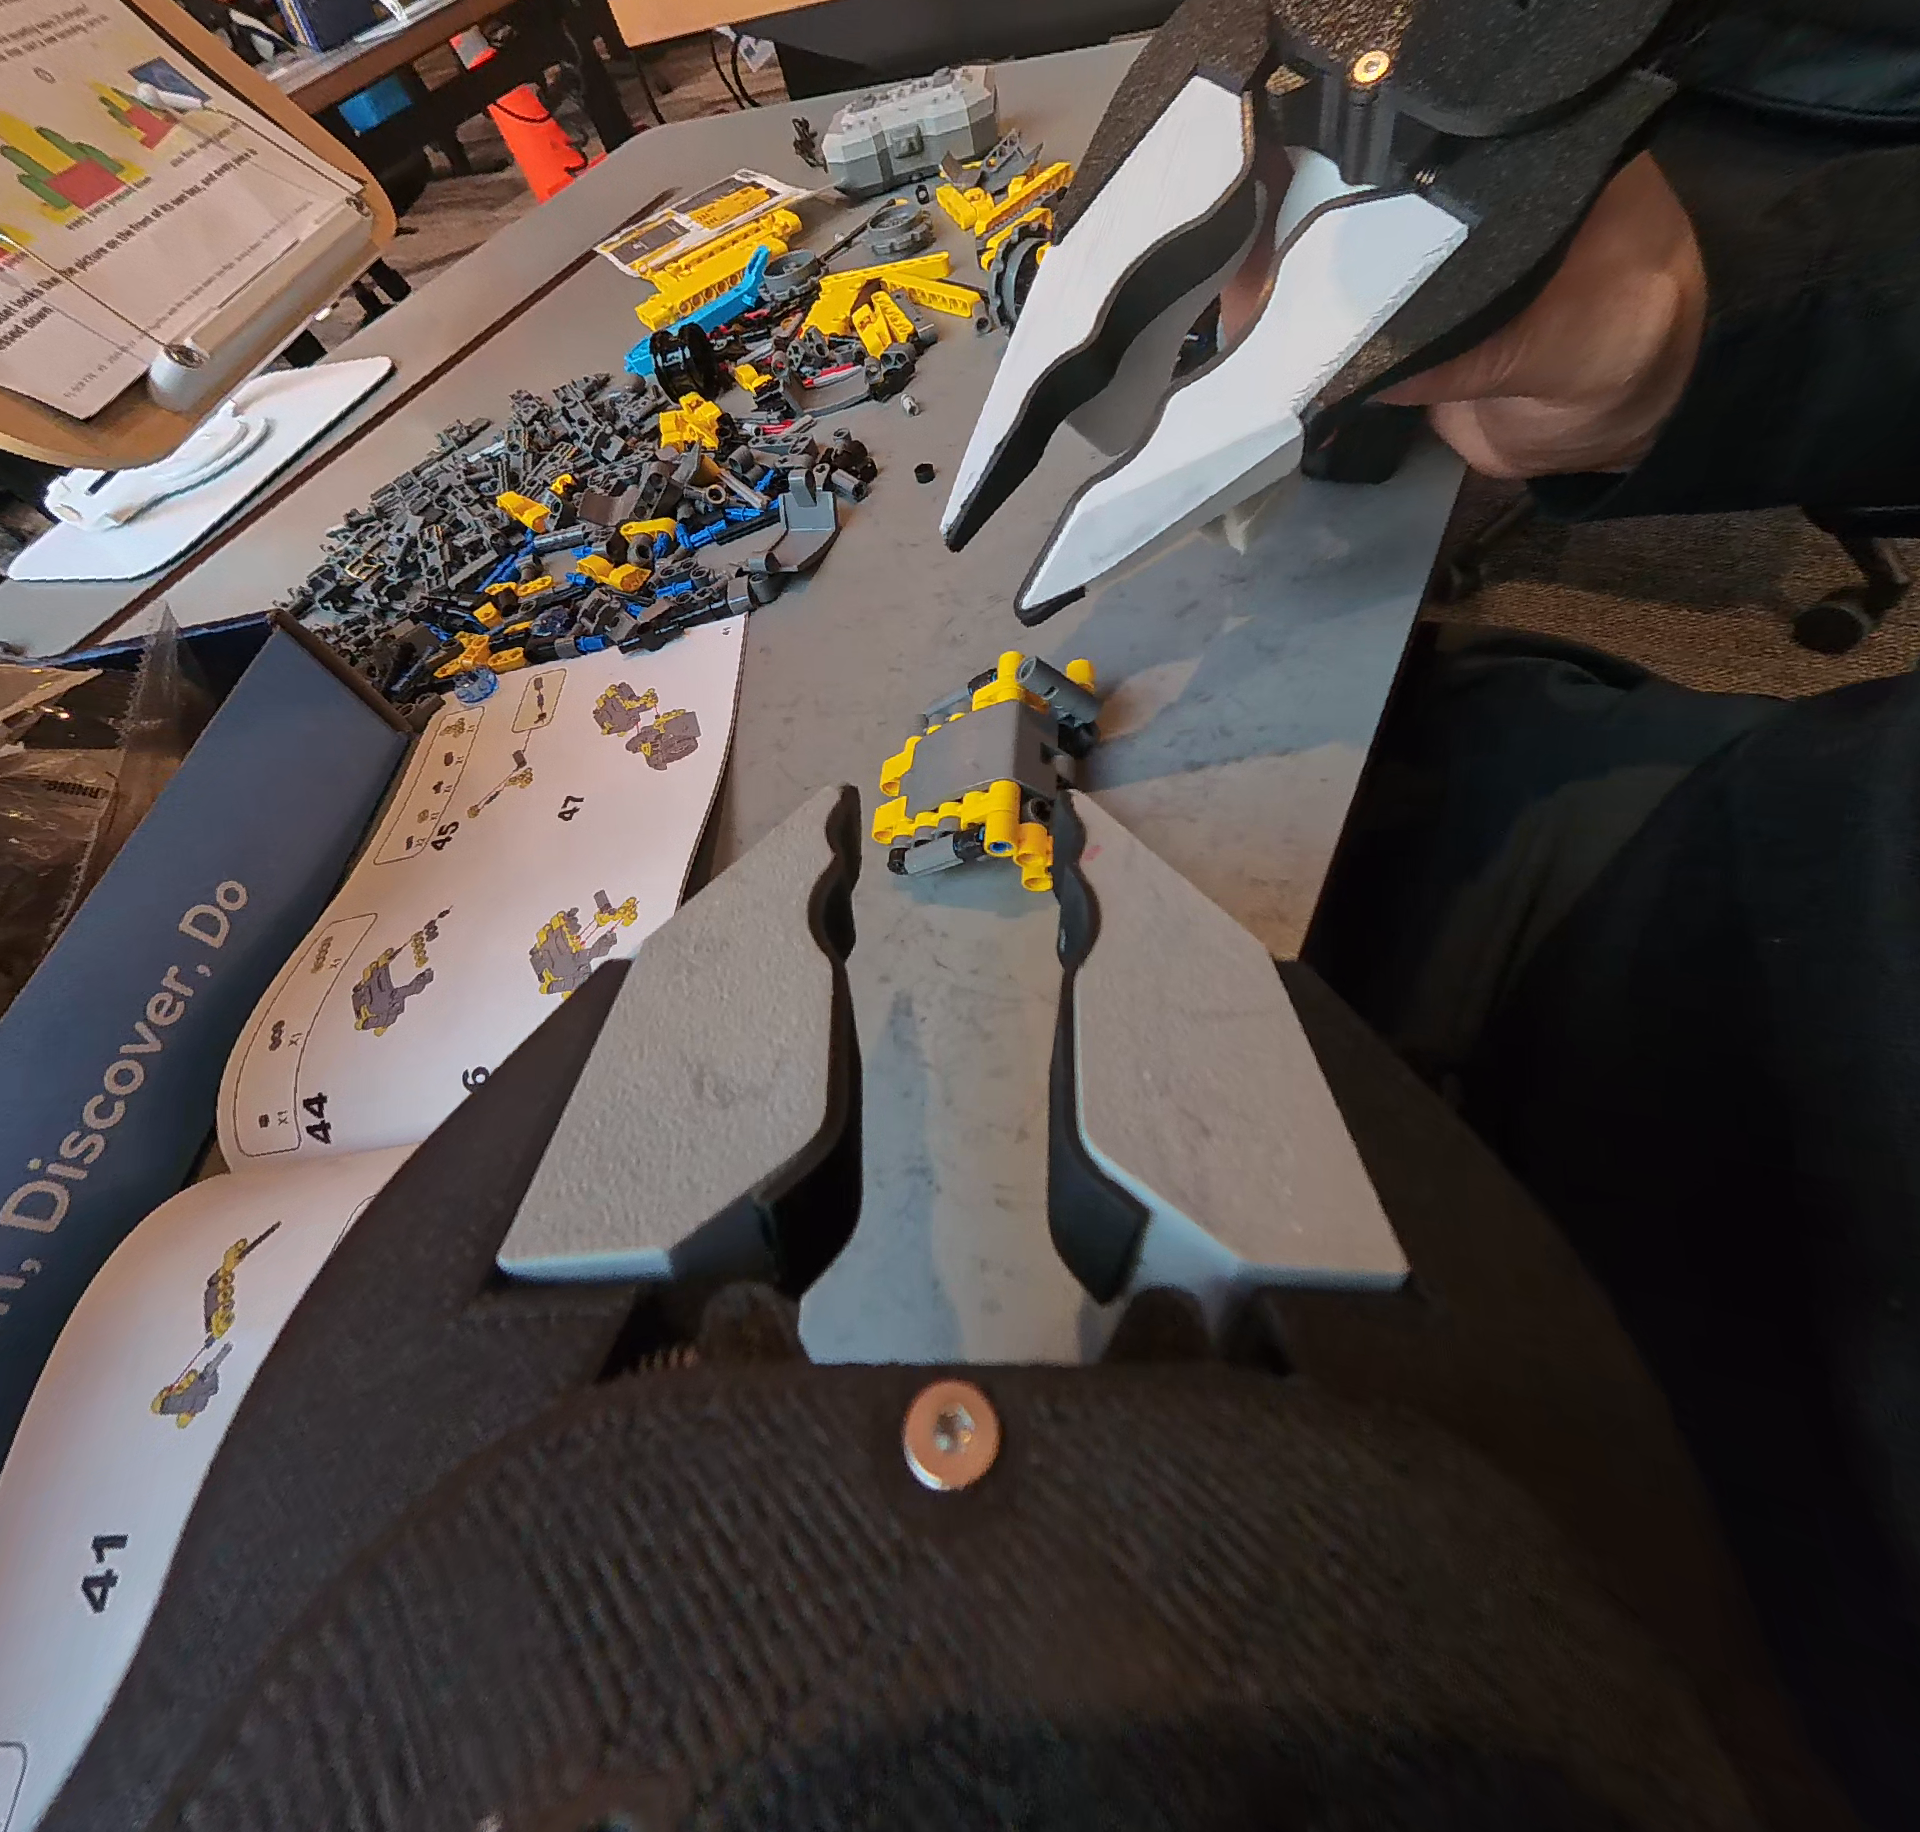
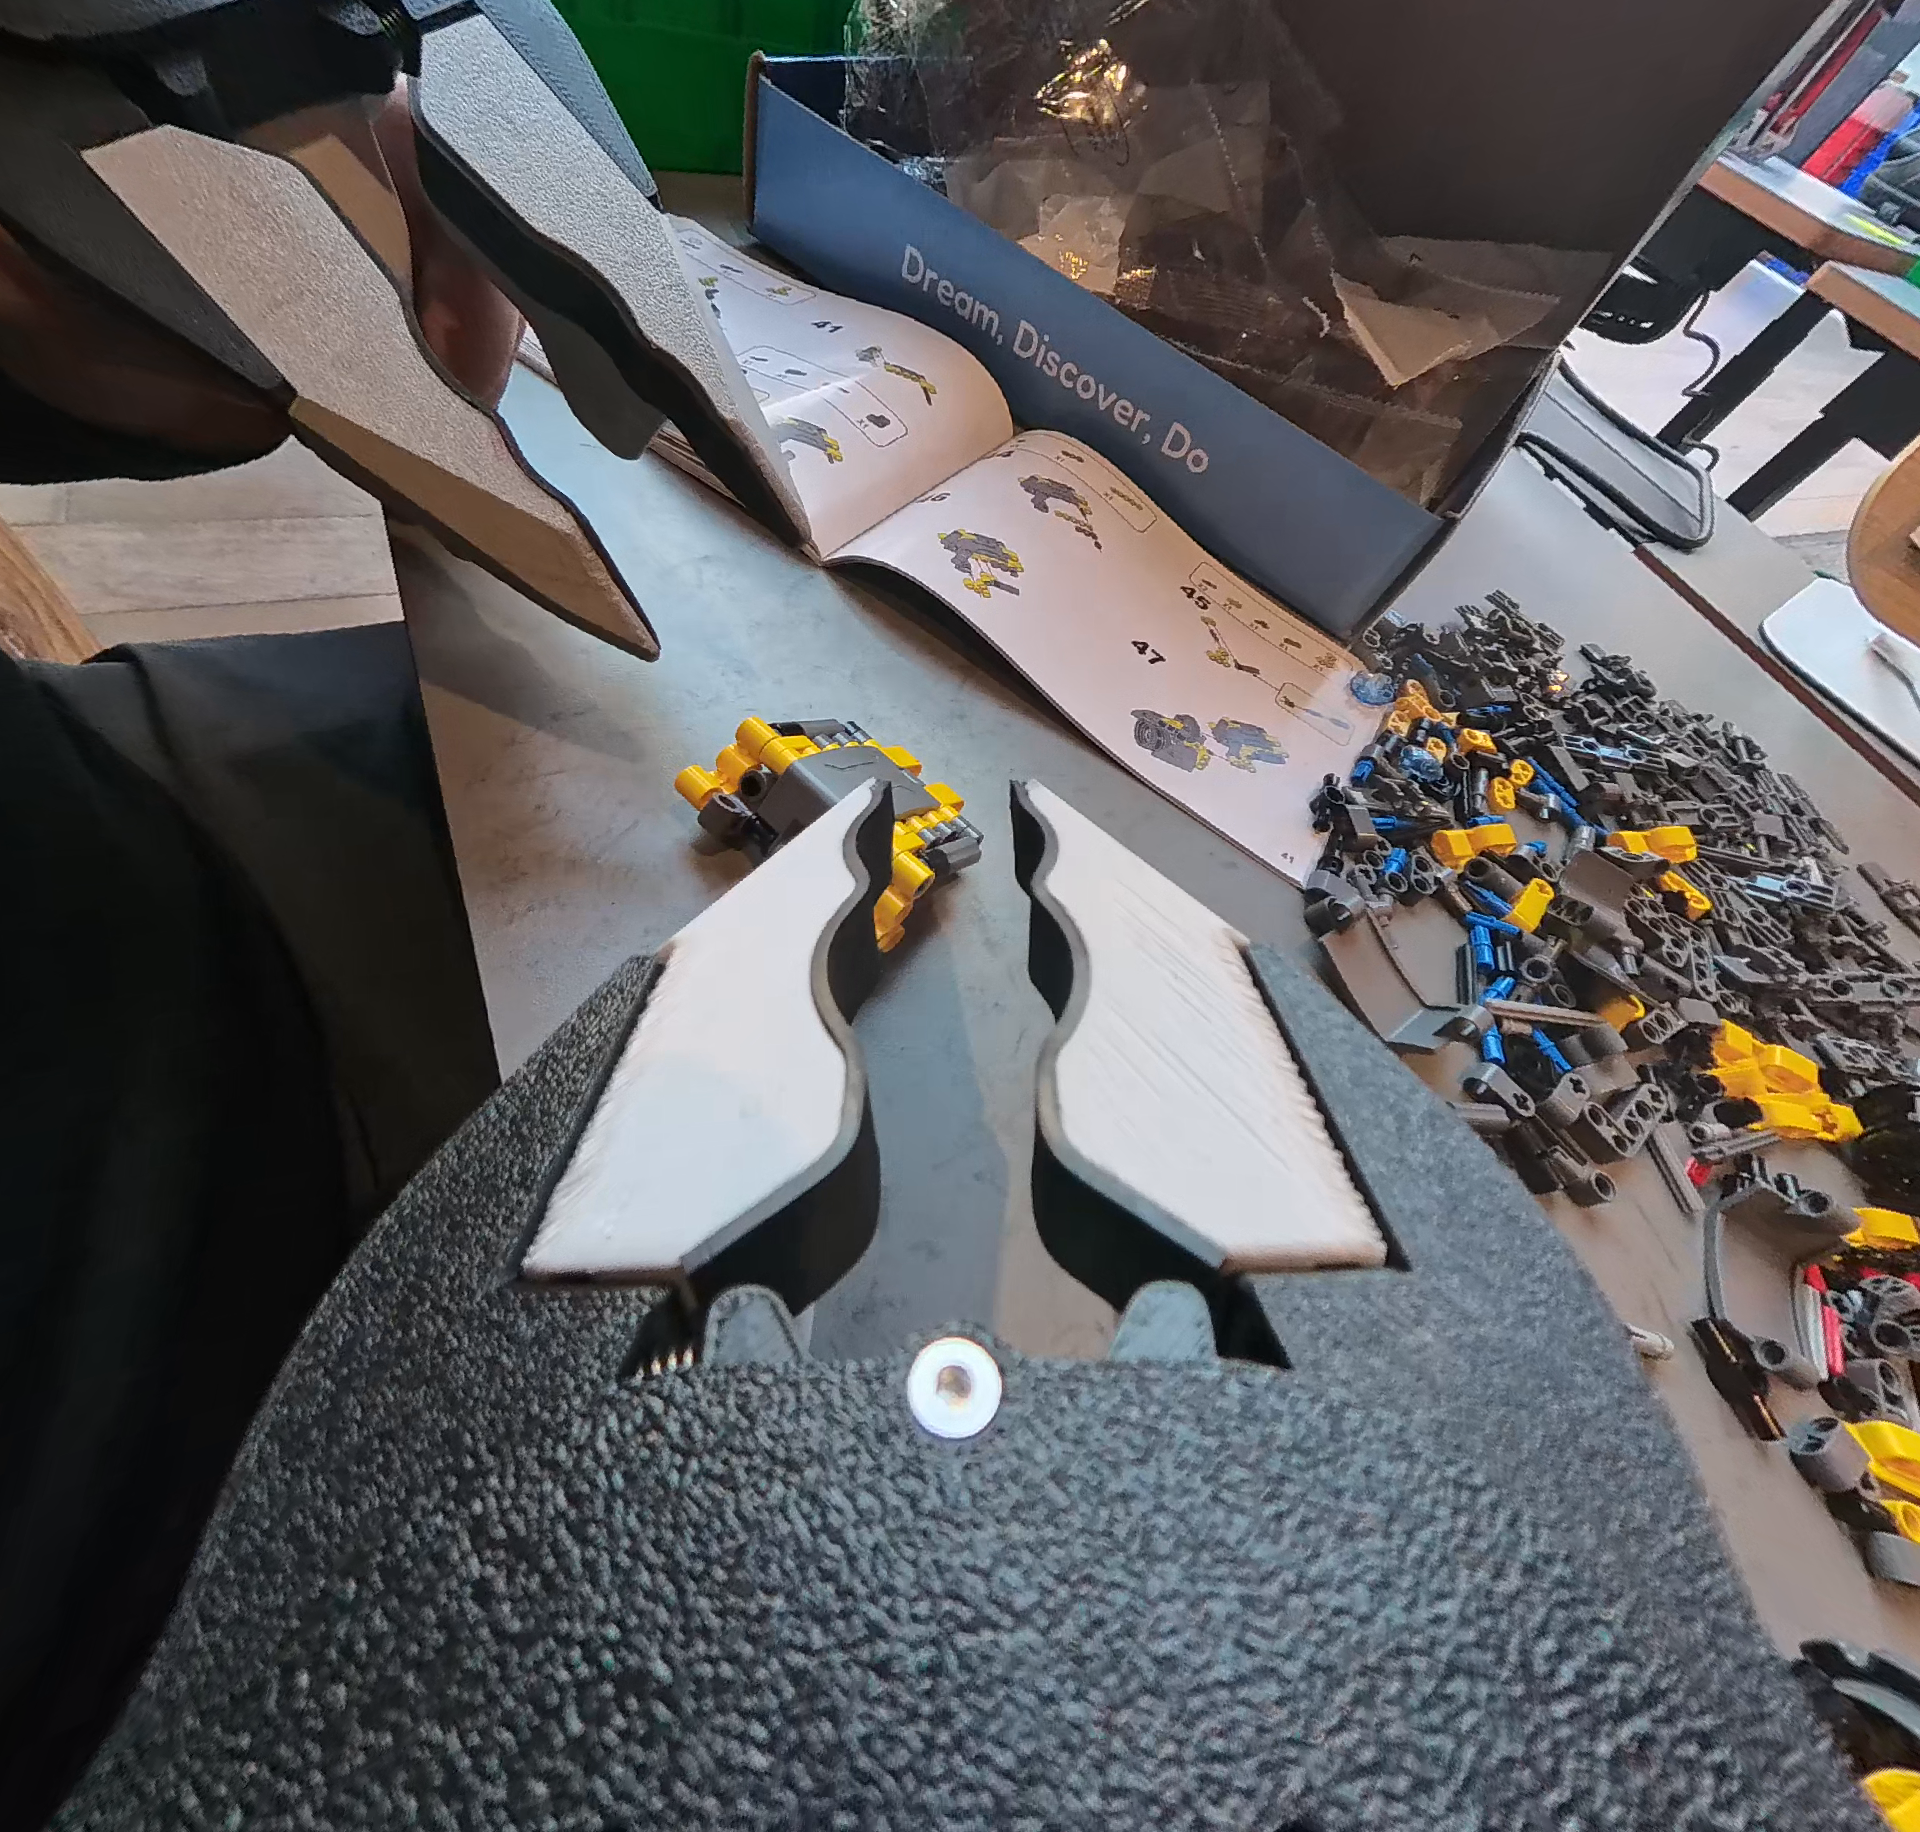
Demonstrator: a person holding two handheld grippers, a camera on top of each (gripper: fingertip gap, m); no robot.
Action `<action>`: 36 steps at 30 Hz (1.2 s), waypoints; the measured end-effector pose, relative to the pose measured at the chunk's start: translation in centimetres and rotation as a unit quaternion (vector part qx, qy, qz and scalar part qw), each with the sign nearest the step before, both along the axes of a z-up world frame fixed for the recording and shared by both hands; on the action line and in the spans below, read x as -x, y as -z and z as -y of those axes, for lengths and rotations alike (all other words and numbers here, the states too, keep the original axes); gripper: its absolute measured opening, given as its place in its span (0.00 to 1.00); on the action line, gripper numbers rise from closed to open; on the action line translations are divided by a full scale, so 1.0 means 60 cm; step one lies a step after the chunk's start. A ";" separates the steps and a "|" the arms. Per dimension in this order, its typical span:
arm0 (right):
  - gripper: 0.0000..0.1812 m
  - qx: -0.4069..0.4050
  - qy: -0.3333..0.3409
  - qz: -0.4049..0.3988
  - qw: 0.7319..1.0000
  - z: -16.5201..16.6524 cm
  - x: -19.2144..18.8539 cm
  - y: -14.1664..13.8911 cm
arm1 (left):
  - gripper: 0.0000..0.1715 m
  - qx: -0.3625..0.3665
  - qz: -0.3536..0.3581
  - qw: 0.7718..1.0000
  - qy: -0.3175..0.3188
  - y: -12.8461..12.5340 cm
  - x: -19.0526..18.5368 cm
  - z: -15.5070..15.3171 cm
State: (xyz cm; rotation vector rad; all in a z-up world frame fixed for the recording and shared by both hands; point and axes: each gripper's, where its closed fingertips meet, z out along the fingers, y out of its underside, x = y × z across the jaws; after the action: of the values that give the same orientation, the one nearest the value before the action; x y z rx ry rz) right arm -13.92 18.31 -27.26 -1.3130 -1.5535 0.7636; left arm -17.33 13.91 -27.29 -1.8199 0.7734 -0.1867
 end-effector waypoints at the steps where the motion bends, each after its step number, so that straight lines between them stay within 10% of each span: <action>1: 0.12 0.000 0.000 0.001 1.000 0.000 0.000 0.000 | 0.20 0.000 -0.001 1.000 0.000 0.000 0.000 0.000; 36: 0.15 -0.008 -0.001 0.004 1.000 0.001 0.000 0.002 | 0.26 0.031 0.012 0.999 0.030 0.007 0.002 0.015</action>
State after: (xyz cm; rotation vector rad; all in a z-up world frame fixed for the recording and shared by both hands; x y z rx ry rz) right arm -13.95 18.22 -27.38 -1.3049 -1.5643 0.7458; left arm -17.43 13.03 -27.71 -1.8503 0.8130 -0.2728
